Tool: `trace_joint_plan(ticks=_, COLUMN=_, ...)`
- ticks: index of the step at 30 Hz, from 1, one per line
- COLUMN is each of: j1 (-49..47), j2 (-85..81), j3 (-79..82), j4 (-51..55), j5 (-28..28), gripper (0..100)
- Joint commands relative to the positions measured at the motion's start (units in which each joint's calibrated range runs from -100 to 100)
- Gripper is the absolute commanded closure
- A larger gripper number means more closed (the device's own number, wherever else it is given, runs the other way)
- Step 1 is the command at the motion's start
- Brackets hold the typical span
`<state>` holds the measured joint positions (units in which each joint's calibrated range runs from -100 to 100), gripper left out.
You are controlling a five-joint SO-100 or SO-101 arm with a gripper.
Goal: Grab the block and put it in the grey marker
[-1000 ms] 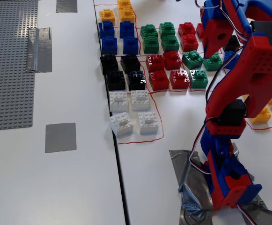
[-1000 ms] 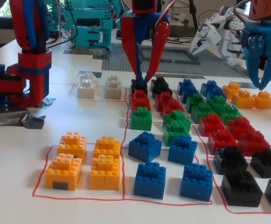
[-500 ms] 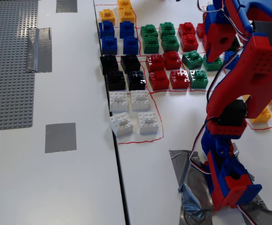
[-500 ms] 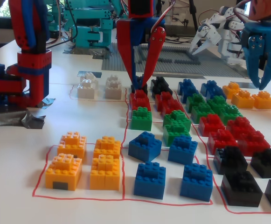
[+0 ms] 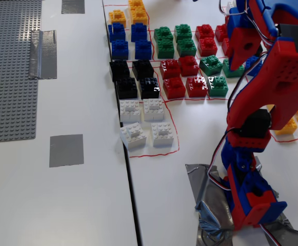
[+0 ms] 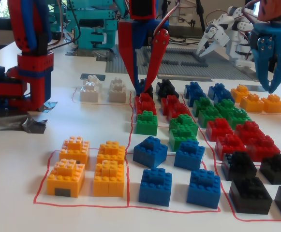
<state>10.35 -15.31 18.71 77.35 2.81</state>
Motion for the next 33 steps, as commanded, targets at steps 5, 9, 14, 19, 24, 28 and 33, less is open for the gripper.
trace_joint_plan(ticks=5, j1=9.6, j2=-4.7, j3=-6.1, j4=8.3, j5=6.2, gripper=100)
trace_joint_plan(ticks=9, j1=17.9, j2=-4.1, j3=-9.2, j4=9.2, j5=11.2, gripper=97)
trace_joint_plan(ticks=14, j1=25.4, j2=-0.7, j3=-13.7, j4=11.6, j5=14.8, gripper=85)
trace_joint_plan(ticks=19, j1=28.3, j2=5.6, j3=-22.3, j4=15.7, j5=16.8, gripper=80)
trace_joint_plan(ticks=24, j1=30.0, j2=11.8, j3=-30.7, j4=16.8, j5=18.5, gripper=80)
trace_joint_plan(ticks=28, j1=31.0, j2=14.6, j3=-32.7, j4=15.1, j5=19.9, gripper=80)
trace_joint_plan(ticks=33, j1=31.0, j2=17.5, j3=-33.9, j4=12.1, j5=20.2, gripper=79)
